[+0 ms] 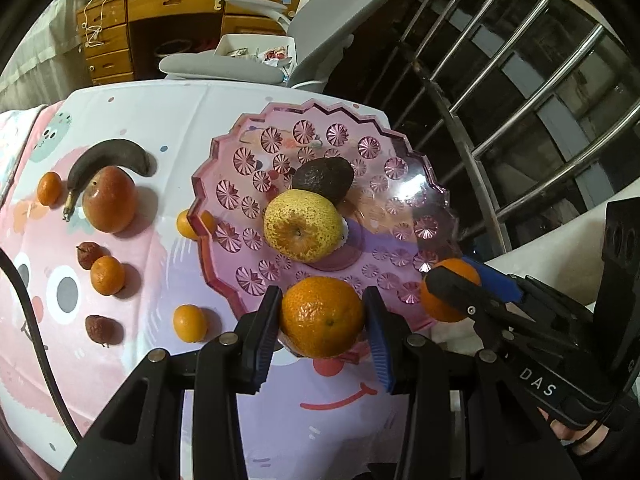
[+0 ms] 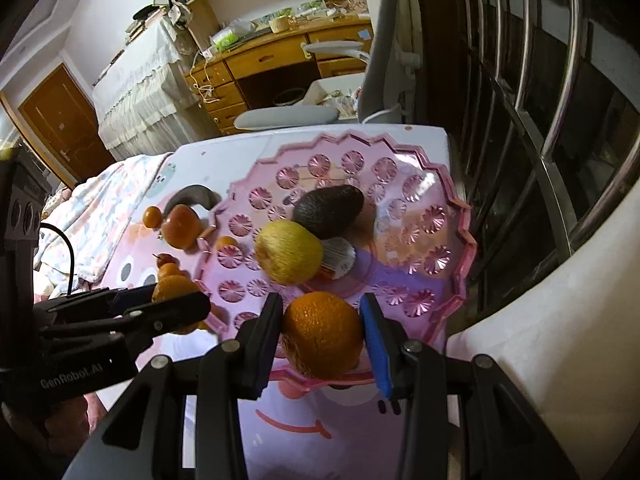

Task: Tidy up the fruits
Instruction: 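Carry both mandarins over the pink bowl with both tools, then release the mandarins into the bowl and withdraw both tools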

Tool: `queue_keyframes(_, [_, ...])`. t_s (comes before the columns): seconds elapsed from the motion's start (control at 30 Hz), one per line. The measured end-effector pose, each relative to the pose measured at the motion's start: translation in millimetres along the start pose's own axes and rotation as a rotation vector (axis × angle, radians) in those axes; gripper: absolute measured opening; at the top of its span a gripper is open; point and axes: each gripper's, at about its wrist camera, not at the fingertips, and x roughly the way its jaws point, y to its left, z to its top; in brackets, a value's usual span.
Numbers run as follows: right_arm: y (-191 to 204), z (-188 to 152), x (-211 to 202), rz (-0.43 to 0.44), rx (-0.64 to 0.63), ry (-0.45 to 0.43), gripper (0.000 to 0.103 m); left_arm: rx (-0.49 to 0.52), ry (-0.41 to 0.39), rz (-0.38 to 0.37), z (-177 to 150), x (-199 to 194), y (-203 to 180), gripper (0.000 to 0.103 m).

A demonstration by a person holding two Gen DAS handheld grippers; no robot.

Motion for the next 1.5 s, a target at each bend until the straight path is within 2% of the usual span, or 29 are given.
queue_keyframes(0.2, [-10,1,6,-0.004,0.023,0.007,0.042,-0.023,0.013,0.007,2,9,0,0.042])
queue_keyframes(0.33, [-13,1,5,0.004,0.032,-0.010,0.043,-0.043,0.006,0.015,1,6,4,0.054])
queue_keyframes(0.43, [-15,0,5,0.002,0.053,-0.002,0.044,-0.056,0.000,0.020,-2,0,10,0.059])
queue_keyframes(0.8, [-12,-15,5,0.026,0.140,0.035,0.048,-0.108,0.027,0.047,-38,-14,41,0.060])
queue_keyframes(1.03, [5,-38,4,0.037,0.186,0.075,0.050,-0.120,0.048,0.106,-72,-27,72,0.071])
queue_keyframes(1.13, [18,-50,9,0.045,0.194,0.102,0.052,-0.138,0.067,0.120,-83,-33,91,0.072])
queue_keyframes(1.27, [34,-64,19,0.065,0.204,0.146,0.053,-0.155,0.090,0.133,-93,-42,117,0.073])
queue_keyframes(1.37, [50,-75,28,0.061,0.205,0.181,0.053,-0.154,0.096,0.141,-97,-51,136,0.077])
queue_keyframes(1.5, [73,-83,39,0.050,0.219,0.213,0.053,-0.138,0.107,0.149,-96,-62,161,0.078])
